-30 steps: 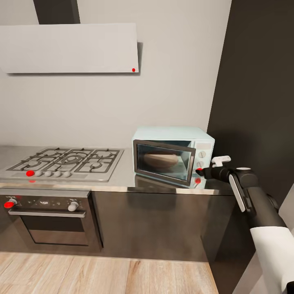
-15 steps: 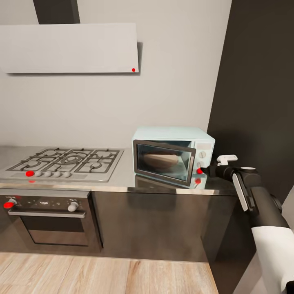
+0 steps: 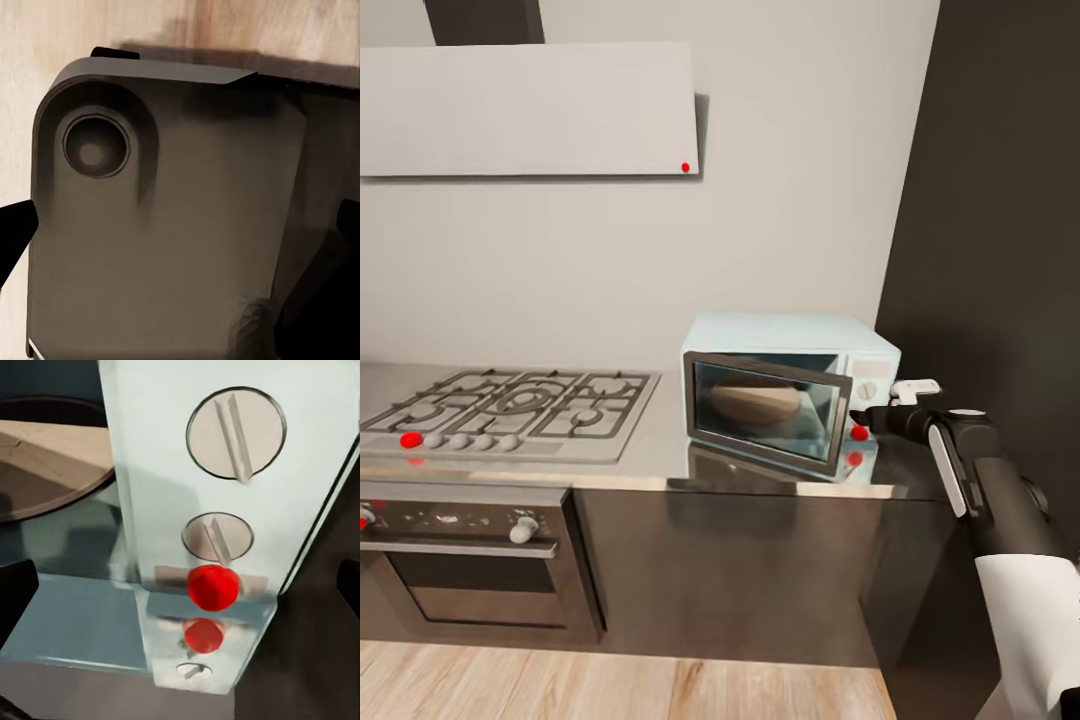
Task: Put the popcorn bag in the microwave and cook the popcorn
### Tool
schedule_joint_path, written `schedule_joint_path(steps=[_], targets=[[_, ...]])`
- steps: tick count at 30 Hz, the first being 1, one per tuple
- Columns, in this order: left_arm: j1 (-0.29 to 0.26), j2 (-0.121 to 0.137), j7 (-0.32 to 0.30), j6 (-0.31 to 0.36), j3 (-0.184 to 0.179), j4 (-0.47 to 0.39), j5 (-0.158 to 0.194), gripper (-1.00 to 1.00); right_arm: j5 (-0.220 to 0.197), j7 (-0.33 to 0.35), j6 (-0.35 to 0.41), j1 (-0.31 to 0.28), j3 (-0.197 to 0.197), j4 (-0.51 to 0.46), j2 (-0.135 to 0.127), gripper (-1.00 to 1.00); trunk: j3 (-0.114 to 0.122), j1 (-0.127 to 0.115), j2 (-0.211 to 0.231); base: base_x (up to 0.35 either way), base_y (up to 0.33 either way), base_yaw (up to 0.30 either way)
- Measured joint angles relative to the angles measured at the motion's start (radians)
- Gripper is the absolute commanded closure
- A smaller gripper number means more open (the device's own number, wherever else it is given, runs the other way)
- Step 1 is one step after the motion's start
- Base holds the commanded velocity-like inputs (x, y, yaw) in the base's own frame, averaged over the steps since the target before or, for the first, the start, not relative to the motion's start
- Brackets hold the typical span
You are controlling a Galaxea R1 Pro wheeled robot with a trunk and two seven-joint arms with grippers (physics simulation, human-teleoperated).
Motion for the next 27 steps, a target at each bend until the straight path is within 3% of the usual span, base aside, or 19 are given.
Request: schedule_joint_path(steps=[6,12,20,23,24,26,27], targets=[[0.000,-0.001,0.000,-0.001,0.000,0.000,-0.001,-1.00,-0.004,0.004,0.001,0.000,0.000,-0.001,0.001,-1.00,0.000,0.000,0.000,0.119,0.000,0.000],[0.000,-0.001,0.000,-0.001,0.000,0.000,-0.001,-1.00,0.013,0.080,-0.001,0.000,-0.001,0.003,-0.005,-1.00,0.000,0.000,0.000,0.004,0.000,0.000],[0.000,-0.001,0.000,-0.001,0.000,-0.001,0.000,-1.00,0.047,0.210,-0.007,0.000,-0.020,0.007,-0.018,-1.00,0.000,0.000,0.000,0.000,0.000,0.000],[0.000,-0.001,0.000,-0.001,0.000,-0.001,-0.001,-1.00,0.028,0.265,-0.003,0.000,-0.005,0.006,-0.019,-1.00,0.000,0.000,0.000,0.000,0.000,0.000],[0.000,-0.001,0.000,-0.001,0.000,0.000,-0.001,-1.00,0.008,0.294,0.003,0.000,0.000,0.006,-0.019,-1.00,0.000,0.000,0.000,0.000,0.000,0.000],[0.000,-0.002,0.000,-0.001,-0.001,0.000,-0.001,-1.00,0.005,0.395,0.003,0.000,0.000,0.006,-0.019,-1.00,0.000,0.000,0.000,0.000,0.000,0.000],[0.000,-0.002,0.000,-0.001,-0.001,0.000,-0.001,-1.00,0.008,0.405,0.001,0.000,0.000,0.006,-0.019,-1.00,0.000,0.000,0.000,0.000,0.000,0.000]])
